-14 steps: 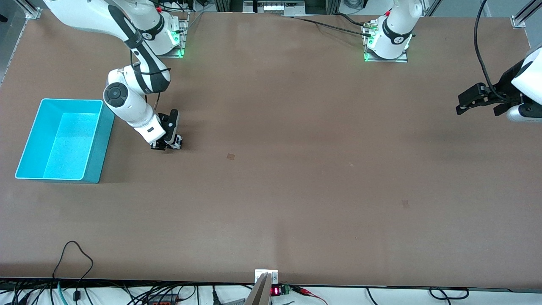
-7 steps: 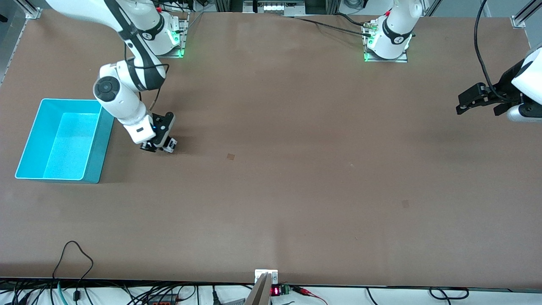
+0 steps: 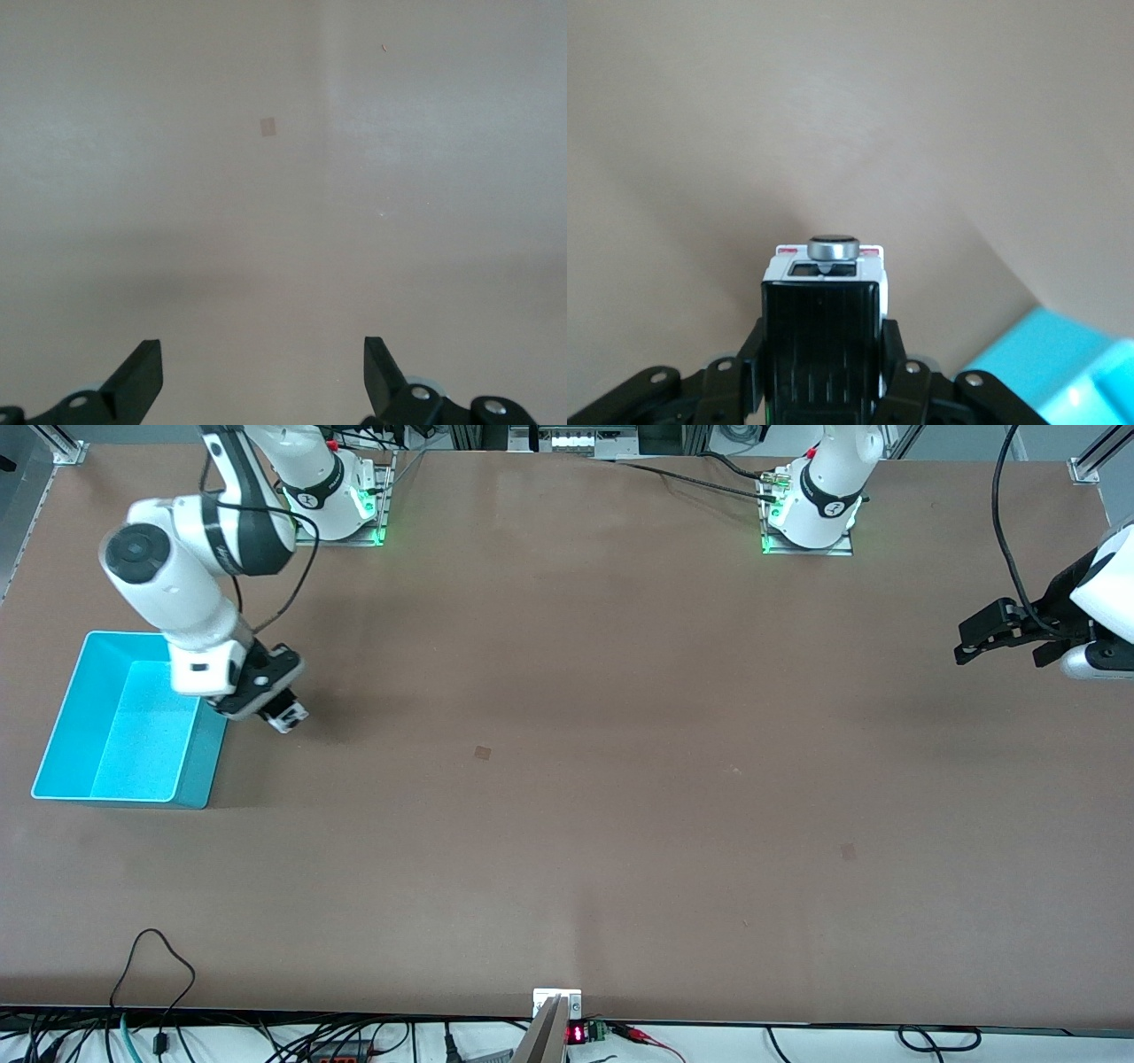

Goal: Wind and store white jeep toy
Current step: 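Lift the jeep with the right gripper and carry it over the bin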

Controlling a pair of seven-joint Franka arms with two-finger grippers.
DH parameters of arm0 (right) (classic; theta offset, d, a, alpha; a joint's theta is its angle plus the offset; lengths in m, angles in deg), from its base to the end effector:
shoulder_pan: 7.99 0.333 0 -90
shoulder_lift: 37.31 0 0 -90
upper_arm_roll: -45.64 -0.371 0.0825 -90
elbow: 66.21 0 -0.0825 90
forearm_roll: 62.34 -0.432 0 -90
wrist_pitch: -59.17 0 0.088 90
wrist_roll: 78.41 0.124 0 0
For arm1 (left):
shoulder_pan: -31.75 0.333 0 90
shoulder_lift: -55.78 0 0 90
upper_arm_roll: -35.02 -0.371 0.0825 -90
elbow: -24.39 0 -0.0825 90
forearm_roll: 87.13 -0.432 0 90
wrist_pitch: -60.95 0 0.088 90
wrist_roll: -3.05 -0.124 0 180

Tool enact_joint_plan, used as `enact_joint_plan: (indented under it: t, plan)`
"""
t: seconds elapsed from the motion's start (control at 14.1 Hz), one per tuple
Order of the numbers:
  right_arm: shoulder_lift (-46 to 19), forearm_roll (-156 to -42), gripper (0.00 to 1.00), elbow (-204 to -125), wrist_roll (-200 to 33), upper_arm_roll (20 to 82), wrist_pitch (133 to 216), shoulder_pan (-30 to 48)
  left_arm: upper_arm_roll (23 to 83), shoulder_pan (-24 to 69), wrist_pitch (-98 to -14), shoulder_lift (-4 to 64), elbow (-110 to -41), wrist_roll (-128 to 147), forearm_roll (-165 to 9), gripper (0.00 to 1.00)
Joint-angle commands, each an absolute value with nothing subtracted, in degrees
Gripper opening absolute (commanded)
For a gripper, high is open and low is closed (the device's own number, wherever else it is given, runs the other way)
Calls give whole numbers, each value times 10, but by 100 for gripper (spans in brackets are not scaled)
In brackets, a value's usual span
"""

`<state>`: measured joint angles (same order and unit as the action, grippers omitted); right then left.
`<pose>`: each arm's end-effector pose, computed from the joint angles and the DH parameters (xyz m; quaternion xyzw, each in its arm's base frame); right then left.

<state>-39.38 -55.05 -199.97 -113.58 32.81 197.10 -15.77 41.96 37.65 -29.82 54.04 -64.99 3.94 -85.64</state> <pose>0.5457 0.0462 0.3670 0.9201 0.3848 0.0391 0.0613 0.6143 -0.0131 0.6510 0.9999 -0.0011 -0.0032 0.0148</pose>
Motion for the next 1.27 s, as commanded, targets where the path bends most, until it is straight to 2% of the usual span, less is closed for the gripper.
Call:
enact_joint_plan:
  t: [0.0,0.28,0.5,0.71,1.2]
  plan:
    - [-406,-564,0,-1960,-1104,380,1918,-159,421,378,-297,552,-654,36,-848,100]
    - [-400,-618,0,-1897,-1052,428,1830,-156,421,378,-297,552,-654,36,-848,100]
    - [-394,-648,0,-1886,-1051,491,1801,-155,421,378,-297,552,-654,36,-848,100]
    - [-373,-653,0,-1856,-1050,569,1777,-123,421,378,-297,552,-654,36,-848,100]
    - [-289,-644,0,-1812,-970,578,1776,-127,421,378,-297,552,-654,36,-848,100]
